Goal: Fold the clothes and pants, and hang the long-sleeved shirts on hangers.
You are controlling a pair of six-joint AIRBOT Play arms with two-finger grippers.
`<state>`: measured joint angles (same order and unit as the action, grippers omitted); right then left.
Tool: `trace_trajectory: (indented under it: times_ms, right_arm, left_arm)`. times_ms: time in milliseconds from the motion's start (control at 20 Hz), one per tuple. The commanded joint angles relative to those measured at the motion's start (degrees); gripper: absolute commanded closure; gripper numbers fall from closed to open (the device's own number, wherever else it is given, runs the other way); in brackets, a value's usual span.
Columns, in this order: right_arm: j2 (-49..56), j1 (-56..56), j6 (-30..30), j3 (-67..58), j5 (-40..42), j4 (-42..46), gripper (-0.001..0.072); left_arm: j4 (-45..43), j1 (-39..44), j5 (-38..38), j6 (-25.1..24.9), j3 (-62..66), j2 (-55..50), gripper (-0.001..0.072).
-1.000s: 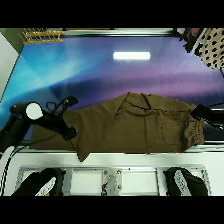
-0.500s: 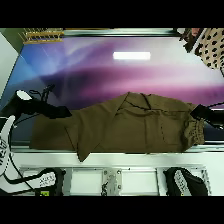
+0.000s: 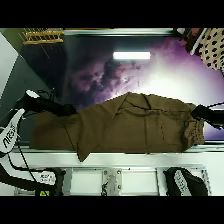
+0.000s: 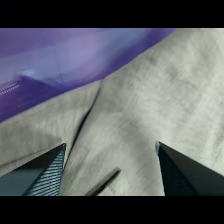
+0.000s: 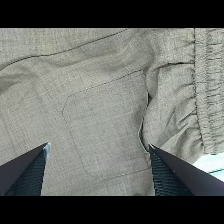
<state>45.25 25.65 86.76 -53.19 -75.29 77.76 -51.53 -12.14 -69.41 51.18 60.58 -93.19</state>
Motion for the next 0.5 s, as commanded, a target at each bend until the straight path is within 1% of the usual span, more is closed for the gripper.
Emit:
trace_trajectory:
  times_ms: [0, 200, 450]
  right_arm:
    - [0.02, -0.02, 0.02, 0.02, 0.00, -0.02, 0.0039]
    - [0.02, -0.04, 0.02, 0.02, -0.02, -0.02, 0.0039]
    - [0.02, -0.02, 0.02, 0.02, -0.02, -0.04, 0.0039]
  left_arm:
    - [-1.16, 1.11, 0.17, -0.44, 0.94, -0.98, 0.0107]
    - [-1.95, 1.77, 0.42, -0.42, 0.94, -0.98, 0.0106]
    - [-3.74, 4.96, -1.18, -0.44, 0.94, -0.98, 0.0107]
